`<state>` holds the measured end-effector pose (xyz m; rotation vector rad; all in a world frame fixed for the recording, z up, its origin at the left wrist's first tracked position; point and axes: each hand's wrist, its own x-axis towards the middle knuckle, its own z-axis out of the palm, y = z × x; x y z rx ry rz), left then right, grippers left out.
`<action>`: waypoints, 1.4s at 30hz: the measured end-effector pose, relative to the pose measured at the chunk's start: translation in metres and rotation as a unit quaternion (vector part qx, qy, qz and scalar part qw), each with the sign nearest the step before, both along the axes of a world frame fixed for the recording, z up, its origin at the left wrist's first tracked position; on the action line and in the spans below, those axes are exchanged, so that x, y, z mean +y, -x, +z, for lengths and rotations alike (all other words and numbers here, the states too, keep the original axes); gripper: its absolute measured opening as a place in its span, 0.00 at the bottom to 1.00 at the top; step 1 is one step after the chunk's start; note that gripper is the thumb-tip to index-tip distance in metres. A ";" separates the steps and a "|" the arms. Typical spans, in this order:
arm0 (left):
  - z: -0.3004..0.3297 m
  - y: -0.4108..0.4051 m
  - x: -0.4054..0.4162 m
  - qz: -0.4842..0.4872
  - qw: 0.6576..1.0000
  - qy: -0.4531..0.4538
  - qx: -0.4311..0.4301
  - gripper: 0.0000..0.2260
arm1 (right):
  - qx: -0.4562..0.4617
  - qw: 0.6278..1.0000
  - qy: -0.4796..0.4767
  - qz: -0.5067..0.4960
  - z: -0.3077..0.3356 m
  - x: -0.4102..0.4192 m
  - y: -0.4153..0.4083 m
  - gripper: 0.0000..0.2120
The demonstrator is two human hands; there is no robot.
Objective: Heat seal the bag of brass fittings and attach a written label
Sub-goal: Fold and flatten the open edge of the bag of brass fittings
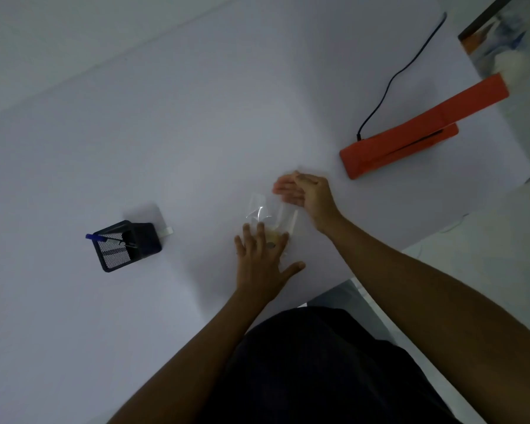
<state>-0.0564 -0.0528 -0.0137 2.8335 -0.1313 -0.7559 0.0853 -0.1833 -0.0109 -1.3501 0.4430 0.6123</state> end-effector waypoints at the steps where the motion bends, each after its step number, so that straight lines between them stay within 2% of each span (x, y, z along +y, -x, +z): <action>1: 0.000 -0.001 0.000 0.002 1.000 0.002 0.004 0.40 | 0.009 0.999 -0.015 0.030 0.002 0.006 0.005 0.19; 4: 0.000 -0.002 0.000 0.007 1.000 0.005 0.001 0.42 | 0.042 0.990 -0.056 0.124 0.000 0.023 0.020 0.20; 6: 0.002 -0.003 0.000 0.003 1.000 0.005 0.004 0.43 | 0.056 0.985 -0.066 0.151 -0.008 0.028 0.024 0.21; 14: 0.005 0.000 0.001 -0.010 1.000 0.008 0.019 0.45 | 0.071 0.992 -0.031 0.095 -0.019 0.021 -0.009 0.25; 21: 0.004 -0.001 0.004 -0.029 1.000 0.000 0.008 0.45 | 0.030 0.998 -0.038 -0.032 -0.008 0.008 -0.008 0.22; 25: 0.001 0.001 0.003 -0.026 1.000 0.002 0.002 0.47 | 0.072 0.995 -0.051 0.038 -0.002 -0.002 0.038 0.23; 27: -0.001 0.001 0.003 -0.025 1.000 0.005 -0.005 0.49 | 0.065 0.994 -0.046 0.076 -0.007 -0.008 0.057 0.23; 29: -0.001 0.000 0.003 -0.037 0.999 -0.002 -0.001 0.49 | 0.058 0.995 -0.038 0.071 -0.012 -0.014 0.059 0.23; 34: 0.003 -0.003 0.003 -0.047 0.999 -0.013 0.017 0.46 | 0.017 0.998 0.021 0.053 -0.020 -0.017 0.041 0.17; 37: 0.003 -0.003 0.001 -0.044 0.999 -0.014 0.007 0.46 | -0.040 0.997 0.068 0.003 -0.024 -0.022 0.030 0.15; 39: 0.004 -0.002 0.002 -0.042 0.999 -0.015 -0.001 0.46 | -0.074 0.990 0.122 -0.014 -0.022 -0.029 0.020 0.13; 42: 0.005 0.001 0.001 -0.036 0.999 -0.016 0.001 0.45 | -0.131 0.958 0.252 0.034 -0.016 -0.037 0.018 0.09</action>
